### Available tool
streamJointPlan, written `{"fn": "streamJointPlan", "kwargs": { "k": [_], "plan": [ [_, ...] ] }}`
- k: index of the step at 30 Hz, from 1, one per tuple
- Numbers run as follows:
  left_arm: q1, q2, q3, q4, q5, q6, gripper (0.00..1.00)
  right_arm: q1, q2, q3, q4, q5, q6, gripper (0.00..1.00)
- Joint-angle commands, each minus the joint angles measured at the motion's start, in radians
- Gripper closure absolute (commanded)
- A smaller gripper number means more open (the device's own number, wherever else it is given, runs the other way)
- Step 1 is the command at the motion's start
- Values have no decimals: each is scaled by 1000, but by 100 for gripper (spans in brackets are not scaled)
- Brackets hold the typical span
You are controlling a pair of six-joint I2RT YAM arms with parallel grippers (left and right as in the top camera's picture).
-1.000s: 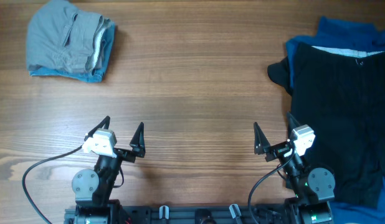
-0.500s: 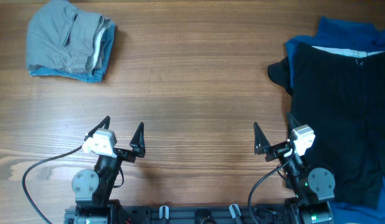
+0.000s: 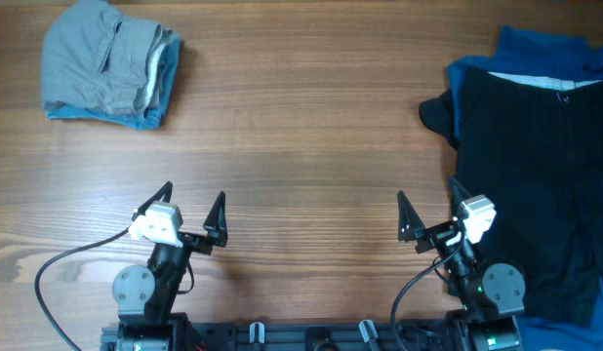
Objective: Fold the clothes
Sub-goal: 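Reach both grippers toward the black garment on the right pile, then grasp the black shorts with the right gripper and drag them to table center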
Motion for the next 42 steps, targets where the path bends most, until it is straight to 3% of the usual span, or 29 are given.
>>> {"fn": "streamJointPlan", "kwargs": {
  "k": [1,4,6,10,13,18,20,22,27,30,31,33,36,42],
  "plan": [
    [-5,-6,12,161,5,-10,0,-5,1,18,85,-26,30,0],
    [-4,-1,106,291,-75,-9,0,-5,24,169,8,-21,31,0],
    [-4,46,207,218,-113,-5,0,-5,130,323,-153,-11,34,0],
    [-4,289,477,-74,-116,-6,0,-5,492,638,-452,-11,161,0],
    [-4,562,730,-338,-123,-6,0,-5,842,922,-703,-14,156,0],
    [-4,929,1046,-650,-67,-6,0,-5,1345,1408,-978,-177,-89,0],
    [-5,1020,1106,-713,-23,-9,0,-14,1451,1505,-975,-108,-122,0],
    [-5,1082,1123,-736,1,-10,0,-69,1561,1574,-972,31,-28,0],
    [-5,1106,1123,-718,41,-10,0,-290,1863,1610,-880,187,217,25],
    [-5,1106,1123,-703,48,-11,0,-364,2027,1610,-760,166,212,24],
    [-4,1107,1123,-693,47,-29,0,-375,2076,1610,-710,168,212,20],
    [-4,1113,1123,-681,48,-29,0,-381,2124,1610,-630,167,212,17],
    [-5,1123,1122,-680,47,-32,0,-379,2183,1610,-507,164,212,21],
    [-5,1136,1123,-682,48,-56,0,-372,2218,1609,-481,187,211,32]
  ]
}}
